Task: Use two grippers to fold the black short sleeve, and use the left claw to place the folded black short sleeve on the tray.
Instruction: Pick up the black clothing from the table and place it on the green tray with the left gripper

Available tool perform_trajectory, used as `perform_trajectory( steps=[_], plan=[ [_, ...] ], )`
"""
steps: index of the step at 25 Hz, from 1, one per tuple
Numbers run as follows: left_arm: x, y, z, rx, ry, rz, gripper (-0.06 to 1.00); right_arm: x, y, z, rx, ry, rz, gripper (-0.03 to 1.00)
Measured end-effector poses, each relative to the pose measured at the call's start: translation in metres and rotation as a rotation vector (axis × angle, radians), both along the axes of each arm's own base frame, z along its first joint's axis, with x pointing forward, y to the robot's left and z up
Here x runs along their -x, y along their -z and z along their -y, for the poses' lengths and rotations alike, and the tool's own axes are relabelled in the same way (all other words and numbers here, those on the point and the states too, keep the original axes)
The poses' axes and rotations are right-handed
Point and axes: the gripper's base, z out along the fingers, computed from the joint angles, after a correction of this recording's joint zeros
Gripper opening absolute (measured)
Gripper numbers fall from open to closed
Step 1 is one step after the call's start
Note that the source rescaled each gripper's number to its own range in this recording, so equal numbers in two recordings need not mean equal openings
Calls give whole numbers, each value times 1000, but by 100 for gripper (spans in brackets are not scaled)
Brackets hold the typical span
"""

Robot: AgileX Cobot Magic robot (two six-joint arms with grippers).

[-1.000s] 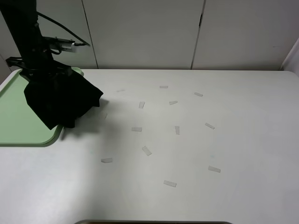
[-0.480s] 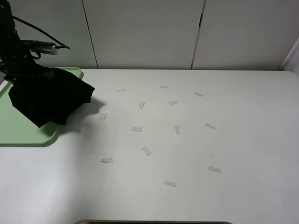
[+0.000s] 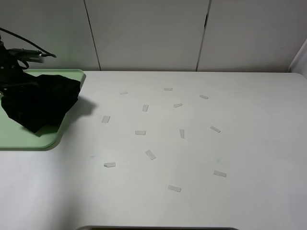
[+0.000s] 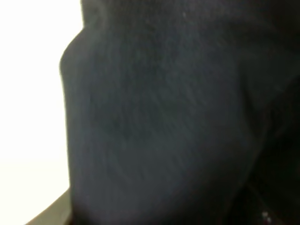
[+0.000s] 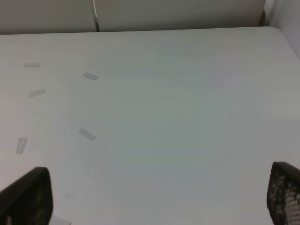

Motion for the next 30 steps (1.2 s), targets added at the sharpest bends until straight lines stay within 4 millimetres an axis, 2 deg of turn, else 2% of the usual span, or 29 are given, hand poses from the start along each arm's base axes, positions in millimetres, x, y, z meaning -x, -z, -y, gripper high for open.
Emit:
perform_trajectory(
  steps=[4, 7, 8, 11, 14, 17, 19, 22, 27, 30],
  plan=[
    [3, 0, -15, -12, -27, -3, 57, 0, 0, 0, -1, 0, 0, 100],
    [5, 0, -24, -20, -44, -5, 67, 0, 0, 0, -1, 0, 0, 100],
    [5, 0, -24, -20, -44, -5, 67, 0, 0, 0, -1, 0, 0, 100],
    [8, -1, -30, -18, -69, -23, 90, 0, 0, 0, -1, 0, 0, 100],
    [8, -14, -31, -17, -95, -18, 97, 0, 0, 0, -1, 0, 0, 100],
    [5, -37, -29, -3, -116, 35, 99, 0, 0, 0, -1, 0, 0, 100],
    [2, -46, -23, 20, -118, 74, 100, 0, 0, 0, -1, 0, 0, 100],
    [-4, -48, -4, 54, -93, 99, 100, 0, 0, 0, -1, 0, 0, 100],
    [-19, -41, 38, 67, -5, 165, 100, 0, 0, 0, -1, 0, 0, 100],
    [-28, -25, 62, 90, 37, 176, 100, 0, 0, 0, -1, 0, 0, 100]
  ],
)
